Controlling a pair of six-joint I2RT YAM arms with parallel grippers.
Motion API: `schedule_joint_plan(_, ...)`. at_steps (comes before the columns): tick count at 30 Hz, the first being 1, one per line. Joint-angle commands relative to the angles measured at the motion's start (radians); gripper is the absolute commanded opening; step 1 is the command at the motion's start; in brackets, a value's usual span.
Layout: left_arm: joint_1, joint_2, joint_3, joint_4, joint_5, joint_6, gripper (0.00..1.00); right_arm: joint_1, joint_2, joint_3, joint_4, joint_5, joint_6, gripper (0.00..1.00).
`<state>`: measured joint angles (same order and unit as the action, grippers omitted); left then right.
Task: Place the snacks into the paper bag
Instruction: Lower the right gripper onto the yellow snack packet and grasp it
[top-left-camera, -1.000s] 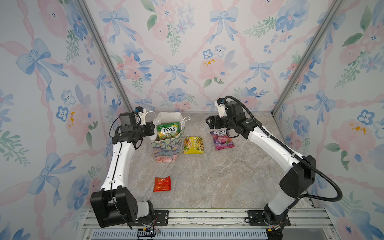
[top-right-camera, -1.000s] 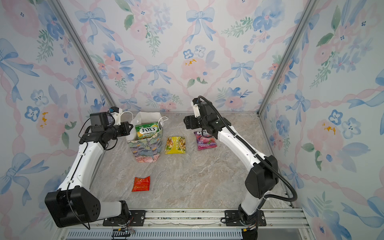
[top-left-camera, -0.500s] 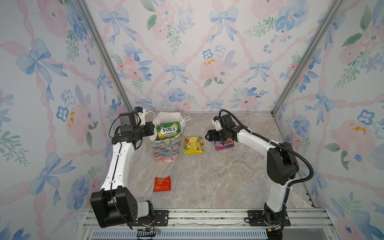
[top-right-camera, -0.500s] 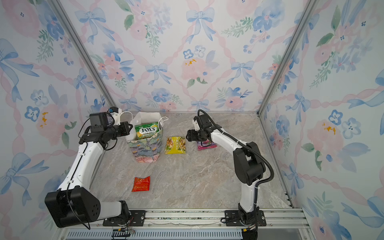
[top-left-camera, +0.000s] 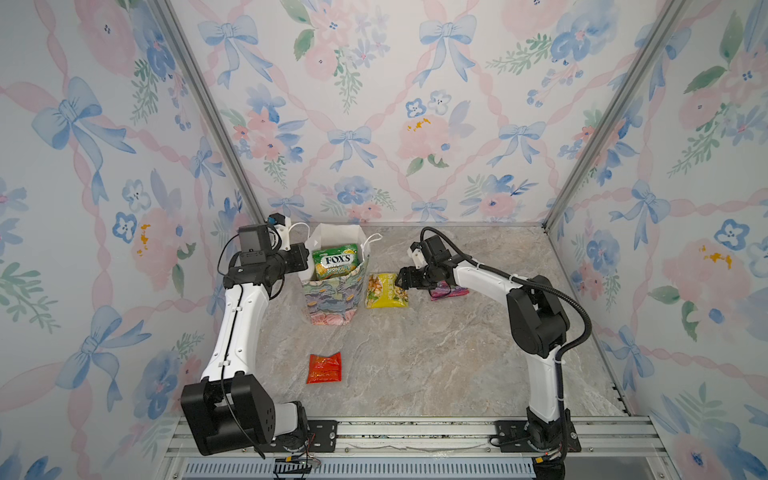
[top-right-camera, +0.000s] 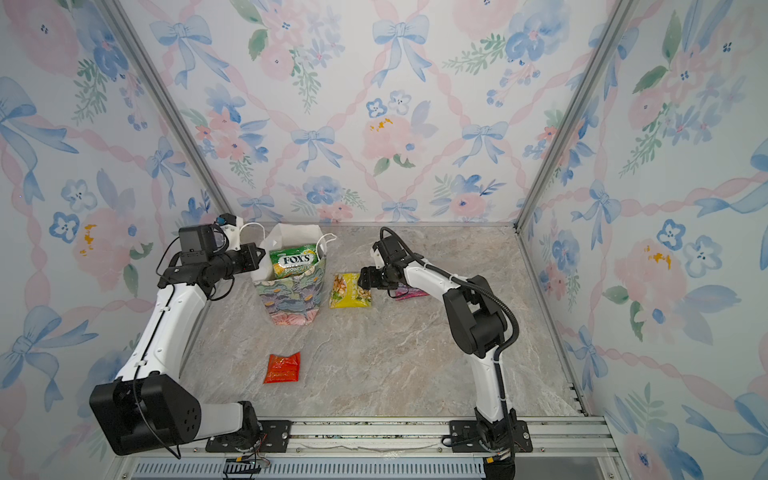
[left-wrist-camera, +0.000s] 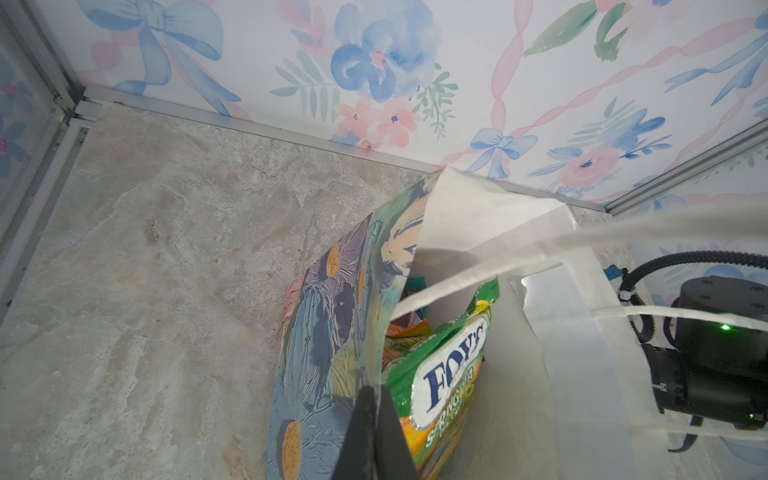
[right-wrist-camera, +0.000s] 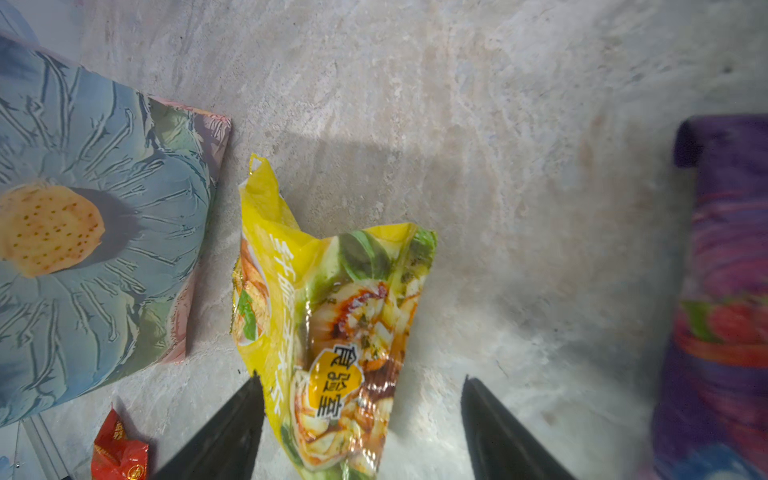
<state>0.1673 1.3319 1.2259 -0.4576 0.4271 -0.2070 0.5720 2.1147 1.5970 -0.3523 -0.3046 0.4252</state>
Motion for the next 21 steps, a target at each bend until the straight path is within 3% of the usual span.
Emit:
schedule_joint_plan(1,0.011,-0.005,-0.012,0.017,0.006,-0.006,0.0,0.017,0.039,0.044,0.015,-0.014,0.026,0.77)
schedule_joint_plan(5,0.013,-0.005,-0.012,0.017,0.009,-0.006,0.0,0.029,0.07,0.069,0.015,-0.014,0.032,0.76)
schedule_joint_plan(11,0.015,-0.005,-0.012,0.018,0.015,-0.008,0.0,0.034,0.096,0.074,0.032,-0.016,0.048,0.66)
schedule_joint_plan(21,0.018,-0.006,-0.012,0.018,0.022,-0.009,0.0,0.035,0.068,0.049,0.055,-0.014,0.046,0.27)
